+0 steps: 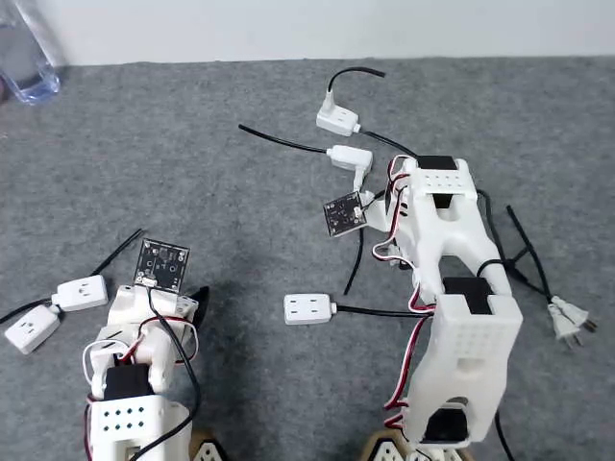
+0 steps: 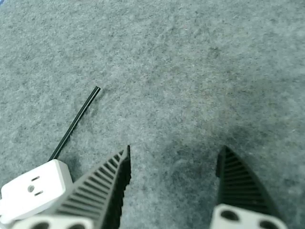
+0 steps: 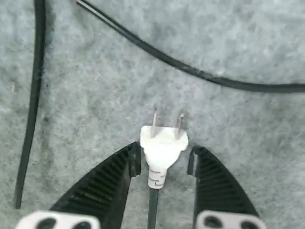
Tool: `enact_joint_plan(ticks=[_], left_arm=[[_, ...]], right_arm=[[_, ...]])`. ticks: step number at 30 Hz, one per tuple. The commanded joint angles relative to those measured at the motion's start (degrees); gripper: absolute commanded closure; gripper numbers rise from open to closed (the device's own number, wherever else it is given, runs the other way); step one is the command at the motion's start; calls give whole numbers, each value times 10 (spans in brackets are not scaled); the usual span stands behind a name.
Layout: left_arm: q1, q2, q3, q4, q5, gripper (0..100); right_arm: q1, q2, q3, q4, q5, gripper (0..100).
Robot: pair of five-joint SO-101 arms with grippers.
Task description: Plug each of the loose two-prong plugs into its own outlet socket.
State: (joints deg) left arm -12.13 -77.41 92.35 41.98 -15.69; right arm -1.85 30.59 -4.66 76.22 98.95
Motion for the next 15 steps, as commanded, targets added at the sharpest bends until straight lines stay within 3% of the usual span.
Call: enact_joint_plan(ticks=[1, 8, 15], left_arm=[[5, -7, -1, -16, -5, 721], [6, -7, -1, -16, -5, 721], [9, -7, -1, -15, -6, 720]], right_arm=[[-10, 6, 2, 9, 9, 969], [-13, -6, -4, 27, 1, 991], [-51, -81, -24, 59, -108, 991]])
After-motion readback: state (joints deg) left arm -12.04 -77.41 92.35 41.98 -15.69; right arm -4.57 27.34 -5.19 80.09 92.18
